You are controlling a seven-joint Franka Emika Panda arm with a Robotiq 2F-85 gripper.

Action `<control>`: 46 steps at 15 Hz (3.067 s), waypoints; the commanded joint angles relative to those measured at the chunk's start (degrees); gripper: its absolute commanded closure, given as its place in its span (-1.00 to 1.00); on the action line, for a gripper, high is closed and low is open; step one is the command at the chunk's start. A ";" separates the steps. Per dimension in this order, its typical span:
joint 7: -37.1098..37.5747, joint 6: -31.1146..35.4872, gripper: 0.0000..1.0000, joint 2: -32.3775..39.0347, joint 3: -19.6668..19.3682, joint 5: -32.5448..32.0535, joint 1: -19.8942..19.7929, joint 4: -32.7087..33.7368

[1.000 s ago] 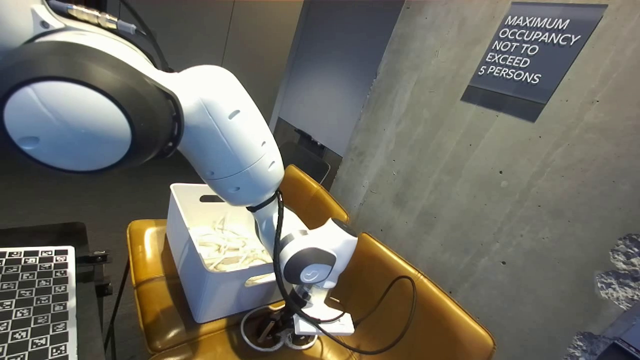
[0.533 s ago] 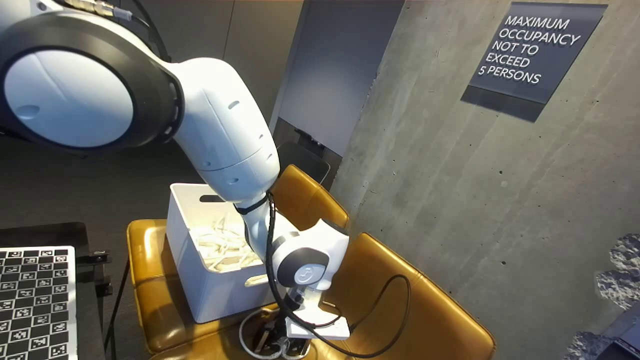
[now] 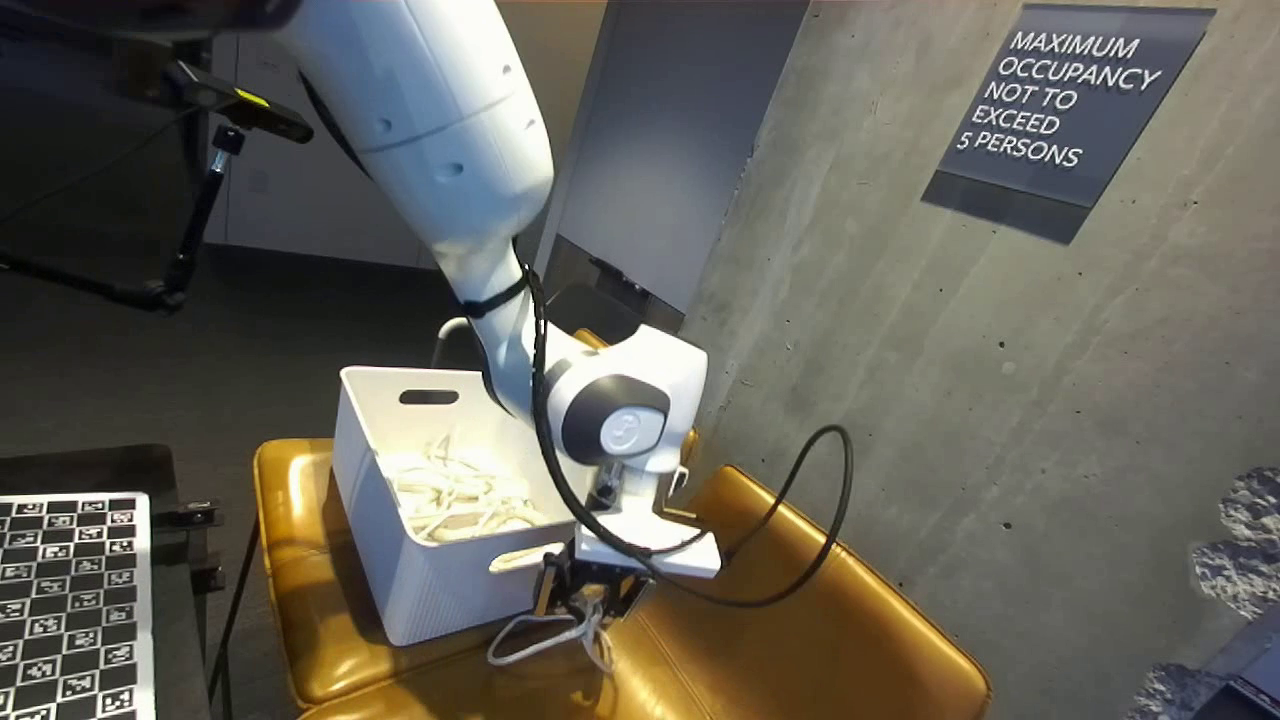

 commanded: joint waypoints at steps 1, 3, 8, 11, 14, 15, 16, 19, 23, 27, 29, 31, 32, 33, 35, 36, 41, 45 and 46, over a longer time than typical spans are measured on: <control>5.53 0.92 1.00 -12.49 -0.29 -2.56 2.60 -9.54; 8.11 -0.03 1.00 -17.96 0.03 -3.84 4.18 -11.93; 10.60 -3.80 1.00 -30.04 3.64 -2.19 6.84 -13.96; 11.21 -6.60 1.00 -36.18 6.28 -0.80 8.69 -13.04; 14.58 -10.27 1.00 -39.89 8.18 -1.98 11.73 -10.54; 15.79 -10.65 1.00 -39.26 8.38 -2.64 12.32 -9.53; 16.62 -10.57 1.00 -38.95 8.48 -3.06 12.74 -9.23; 16.84 -8.25 1.00 -37.30 8.25 -2.73 12.86 -10.82; 13.77 -6.51 0.33 -35.43 9.14 1.61 12.10 -12.11; 12.07 -5.10 -0.25 -34.82 9.66 4.29 11.98 -13.65; 11.23 -4.75 -0.50 -35.05 9.66 5.49 11.81 -14.83; 10.56 -4.59 -0.80 -35.15 9.45 6.23 11.56 -16.12; 10.83 -4.46 -0.97 -35.20 9.30 6.42 11.43 -16.82; 12.27 -3.99 -1.00 -35.31 9.12 6.59 11.45 -17.50; 13.03 -5.44 -0.90 -34.19 9.11 5.52 11.80 -15.99; 13.45 -4.69 -0.99 -34.19 9.07 5.58 11.64 -16.56; 13.77 -4.24 -1.00 -34.23 9.05 5.66 11.50 -16.99; 13.77 -4.24 -1.00 -34.24 9.05 5.67 11.50 -16.99; 13.77 -4.24 -1.00 -34.23 9.05 5.67 11.50 -16.99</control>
